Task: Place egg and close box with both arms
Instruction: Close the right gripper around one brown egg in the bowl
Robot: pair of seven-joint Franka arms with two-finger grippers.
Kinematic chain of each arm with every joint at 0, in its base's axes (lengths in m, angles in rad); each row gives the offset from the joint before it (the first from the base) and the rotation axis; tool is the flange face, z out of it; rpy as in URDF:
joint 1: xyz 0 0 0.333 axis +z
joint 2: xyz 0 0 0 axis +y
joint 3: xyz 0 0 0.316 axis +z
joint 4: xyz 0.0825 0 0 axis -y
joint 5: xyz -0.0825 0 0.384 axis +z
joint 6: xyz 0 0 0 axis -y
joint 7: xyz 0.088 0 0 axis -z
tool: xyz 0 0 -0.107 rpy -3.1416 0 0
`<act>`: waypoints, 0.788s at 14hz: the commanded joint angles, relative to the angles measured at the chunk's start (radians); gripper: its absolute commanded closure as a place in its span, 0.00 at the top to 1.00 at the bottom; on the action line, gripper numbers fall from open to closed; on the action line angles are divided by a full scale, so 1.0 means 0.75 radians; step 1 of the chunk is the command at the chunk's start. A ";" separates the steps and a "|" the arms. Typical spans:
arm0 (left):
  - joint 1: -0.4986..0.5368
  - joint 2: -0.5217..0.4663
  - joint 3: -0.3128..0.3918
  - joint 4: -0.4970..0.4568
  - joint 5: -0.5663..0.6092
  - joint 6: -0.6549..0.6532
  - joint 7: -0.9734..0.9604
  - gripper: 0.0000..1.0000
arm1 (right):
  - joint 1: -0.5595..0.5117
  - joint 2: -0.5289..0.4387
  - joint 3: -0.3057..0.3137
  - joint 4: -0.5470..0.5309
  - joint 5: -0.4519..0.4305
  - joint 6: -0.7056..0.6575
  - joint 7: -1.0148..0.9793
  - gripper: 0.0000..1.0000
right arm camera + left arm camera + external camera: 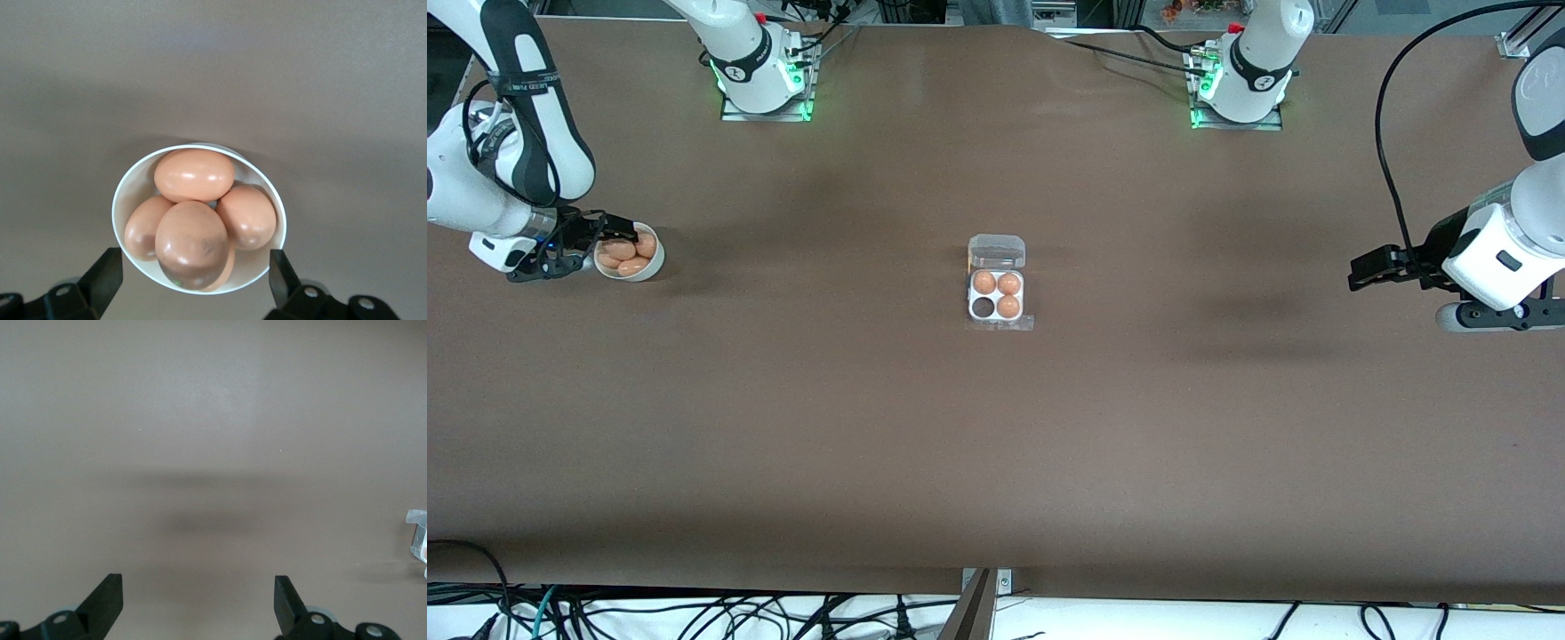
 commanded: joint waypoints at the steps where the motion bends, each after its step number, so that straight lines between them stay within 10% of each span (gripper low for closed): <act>1: 0.010 0.009 -0.005 0.023 -0.026 0.001 0.034 1.00 | -0.013 0.018 0.003 -0.002 0.064 0.011 -0.039 0.90; 4: 0.010 0.009 -0.003 0.023 -0.026 0.001 0.034 1.00 | -0.009 0.042 0.009 0.001 0.101 0.011 -0.045 0.90; 11: 0.010 0.009 -0.003 0.023 -0.026 0.001 0.032 1.00 | -0.009 0.044 0.011 0.007 0.125 0.009 -0.045 0.54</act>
